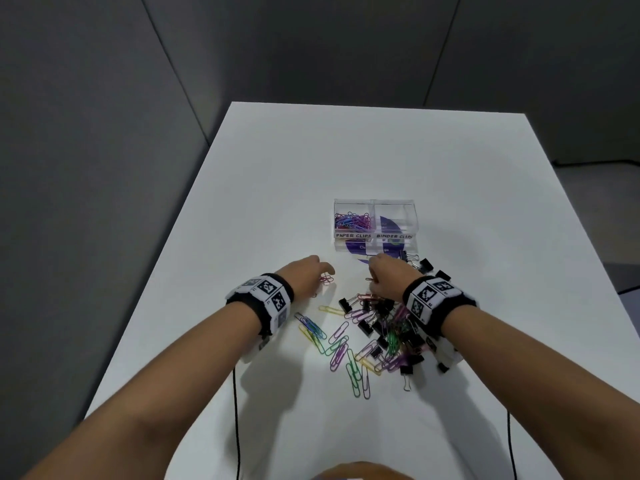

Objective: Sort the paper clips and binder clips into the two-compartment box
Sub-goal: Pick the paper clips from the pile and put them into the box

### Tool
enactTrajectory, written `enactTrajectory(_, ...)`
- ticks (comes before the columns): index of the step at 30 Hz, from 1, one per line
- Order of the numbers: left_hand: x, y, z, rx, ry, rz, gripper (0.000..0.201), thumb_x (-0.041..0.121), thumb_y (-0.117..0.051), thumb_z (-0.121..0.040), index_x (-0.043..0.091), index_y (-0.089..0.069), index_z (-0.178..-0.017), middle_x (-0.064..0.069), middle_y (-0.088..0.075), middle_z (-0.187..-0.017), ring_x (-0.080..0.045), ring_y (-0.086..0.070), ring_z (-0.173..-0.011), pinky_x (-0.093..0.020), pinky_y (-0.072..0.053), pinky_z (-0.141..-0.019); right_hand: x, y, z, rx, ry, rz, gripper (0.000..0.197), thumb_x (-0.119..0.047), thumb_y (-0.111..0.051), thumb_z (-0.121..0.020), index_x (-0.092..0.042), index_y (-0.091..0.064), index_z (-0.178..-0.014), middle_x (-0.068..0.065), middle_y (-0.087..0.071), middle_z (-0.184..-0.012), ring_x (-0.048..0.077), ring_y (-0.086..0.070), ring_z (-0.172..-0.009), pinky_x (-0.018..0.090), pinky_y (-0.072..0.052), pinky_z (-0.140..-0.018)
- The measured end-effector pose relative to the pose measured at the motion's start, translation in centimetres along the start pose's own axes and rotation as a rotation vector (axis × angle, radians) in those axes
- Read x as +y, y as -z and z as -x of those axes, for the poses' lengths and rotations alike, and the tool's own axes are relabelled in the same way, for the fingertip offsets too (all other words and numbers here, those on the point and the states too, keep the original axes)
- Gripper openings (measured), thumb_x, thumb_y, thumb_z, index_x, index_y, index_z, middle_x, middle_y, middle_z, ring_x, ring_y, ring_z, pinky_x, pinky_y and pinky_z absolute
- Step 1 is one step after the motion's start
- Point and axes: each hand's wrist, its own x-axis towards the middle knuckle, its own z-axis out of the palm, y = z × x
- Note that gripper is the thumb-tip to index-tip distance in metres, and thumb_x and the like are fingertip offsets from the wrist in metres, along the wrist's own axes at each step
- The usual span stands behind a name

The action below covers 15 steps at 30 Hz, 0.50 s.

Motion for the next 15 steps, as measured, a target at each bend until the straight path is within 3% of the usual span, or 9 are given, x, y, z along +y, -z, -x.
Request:
enactTrajectory(2,-1.4,0.4,1.0,0.024,0.047,0.023,0.039,0.001,-0.041,-0.094,0.014,-0.052,-0.129,-0.013,-0.052,-0.125,-0.030,-0.055,-0.111,-0.034,-0.043,-0.093,0.1,0.6,0.1,-0.004,-0.027,-0.089,0.013,-0.007,-0.050,-0.087,-0.012,-0.039,-0.080,0.001,-0.044,-0.076,0.021,-0.043,-0.072,0.025,-0.034,-0.057)
enactTrajectory(4,-2.8,0.6,1.8,0.042,0.122,0.059,0.035,-0.001,-0.038,-0.092,0.010,-0.053,-0.123,-0.014,-0.055,-0.123,-0.030,-0.055,-0.110,-0.034,-0.043,-0.092,0.1,0.8,0.3,-0.007,-0.051,-0.145,0.012,-0.003,-0.046,-0.088,-0.012,-0.040,-0.083,0.001,-0.043,-0.072,0.021,-0.043,-0.069,0.025,-0.031,-0.055)
enactTrajectory(5,-3.5,0.6,2.2,0.042,0.172,0.084,0.035,-0.001,-0.037,-0.093,0.010,-0.051,-0.123,-0.014,-0.057,-0.123,-0.030,-0.055,-0.110,-0.034,-0.043,-0.091,0.1,0.7,0.4,0.001,-0.054,-0.163,0.009,-0.001,-0.044,-0.089,-0.009,-0.042,-0.092,0.003,-0.046,-0.073,0.022,-0.044,-0.067,0.026,-0.033,-0.056)
enactTrajectory(7,-4.9,0.4,3.0,0.026,0.241,0.112,0.035,0.002,-0.037,-0.094,0.010,-0.046,-0.126,-0.016,-0.058,-0.124,-0.031,-0.056,-0.110,-0.035,-0.043,-0.091,-0.1,0.1,0.7,0.006,-0.074,-0.206,0.024,-0.003,-0.041,-0.093,-0.007,-0.040,-0.117,0.001,-0.043,-0.068,0.016,-0.041,-0.057,0.025,-0.031,-0.052)
enactTrajectory(9,-5.8,-0.2,3.7,-0.002,0.267,0.107,0.032,0.005,-0.038,-0.096,0.008,-0.044,-0.127,-0.018,-0.056,-0.125,-0.031,-0.054,-0.113,-0.035,-0.042,-0.092,-0.3,-0.6,0.9,-0.024,-0.080,-0.228,0.032,-0.011,-0.039,-0.098,-0.006,-0.035,-0.129,-0.004,-0.039,-0.064,0.013,-0.038,-0.054,0.022,-0.028,-0.049)
enactTrajectory(10,-6.1,-0.5,4.0,-0.011,0.274,0.098,0.031,0.007,-0.039,-0.096,0.007,-0.045,-0.126,-0.017,-0.055,-0.126,-0.031,-0.054,-0.114,-0.035,-0.041,-0.093,-0.4,-0.9,1.1,-0.043,-0.088,-0.235,0.032,-0.014,-0.039,-0.099,-0.004,-0.037,-0.129,-0.002,-0.044,-0.067,0.016,-0.041,-0.058,0.022,-0.029,-0.050)
enactTrajectory(12,-6.2,-1.1,4.5,0.007,0.277,0.099,0.029,0.015,-0.043,-0.095,0.009,-0.049,-0.123,-0.014,-0.056,-0.125,-0.029,-0.053,-0.113,-0.033,-0.041,-0.093,-0.3,-1.3,1.2,-0.045,-0.106,-0.260,0.028,-0.015,-0.040,-0.099,0.000,-0.045,-0.122,0.011,-0.058,-0.092,0.021,-0.046,-0.076,0.025,-0.033,-0.057)
enactTrajectory(13,-6.1,-1.3,4.6,0.031,0.269,0.102,0.030,0.019,-0.045,-0.094,0.011,-0.050,-0.122,-0.012,-0.057,-0.125,-0.028,-0.054,-0.113,-0.033,-0.041,-0.093,-0.2,-1.4,1.2,-0.026,-0.113,-0.258,0.025,-0.015,-0.040,-0.099,0.000,-0.048,-0.116,0.017,-0.058,-0.102,0.021,-0.047,-0.080,0.027,-0.035,-0.060)
enactTrajectory(15,-5.6,-1.6,4.6,0.065,0.237,0.079,0.035,0.024,-0.047,-0.092,0.016,-0.048,-0.126,-0.009,-0.056,-0.128,-0.026,-0.053,-0.116,-0.034,-0.041,-0.095,-0.1,-1.6,1.3,-0.010,-0.130,-0.200,0.021,-0.021,-0.043,-0.098,-0.004,-0.049,-0.107,0.015,-0.055,-0.096,0.022,-0.048,-0.079,0.030,-0.036,-0.066)
